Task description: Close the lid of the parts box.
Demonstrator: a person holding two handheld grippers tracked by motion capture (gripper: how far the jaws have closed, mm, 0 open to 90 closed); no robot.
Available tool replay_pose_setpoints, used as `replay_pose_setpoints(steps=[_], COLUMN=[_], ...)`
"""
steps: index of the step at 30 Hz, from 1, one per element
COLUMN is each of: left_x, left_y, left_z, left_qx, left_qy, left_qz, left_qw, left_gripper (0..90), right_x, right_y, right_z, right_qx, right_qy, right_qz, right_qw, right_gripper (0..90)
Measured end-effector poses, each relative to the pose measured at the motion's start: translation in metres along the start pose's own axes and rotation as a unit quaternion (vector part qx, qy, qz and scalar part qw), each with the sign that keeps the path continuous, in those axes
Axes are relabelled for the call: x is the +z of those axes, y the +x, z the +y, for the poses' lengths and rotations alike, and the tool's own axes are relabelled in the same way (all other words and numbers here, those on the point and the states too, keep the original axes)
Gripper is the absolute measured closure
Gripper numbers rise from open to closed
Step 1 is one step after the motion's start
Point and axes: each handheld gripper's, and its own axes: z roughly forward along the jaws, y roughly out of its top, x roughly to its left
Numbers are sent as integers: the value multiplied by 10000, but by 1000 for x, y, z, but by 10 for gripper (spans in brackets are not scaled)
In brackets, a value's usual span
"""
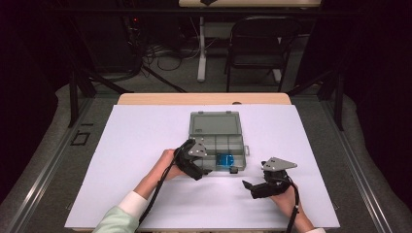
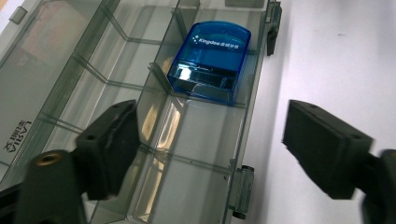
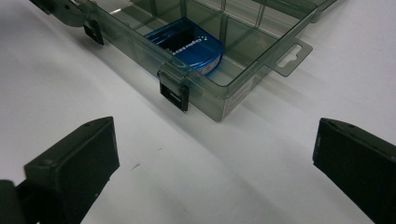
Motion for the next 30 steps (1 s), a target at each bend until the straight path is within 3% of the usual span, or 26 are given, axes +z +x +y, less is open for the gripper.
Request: replay_pose_setpoints(steps=[6,21,30], left_x=[5,13,18], left_y=[-4,-12,-14], left_z=[0,0,1], left_qx=[38,171,213], left_qy=[73,141,204], left_qz=[-12,-142,-166], left_qw=[10000,9997,9994], left_gripper=[269,595,688], right_x=[1,2,2], right_y=[0,0,0], right_z=[0,0,-1], right_qx=[-1,2,-13], right_qy=[27,58,115], right_qz=[3,-1,14], right_qw=[10000,10000,9999], right_gripper=[0,0,0])
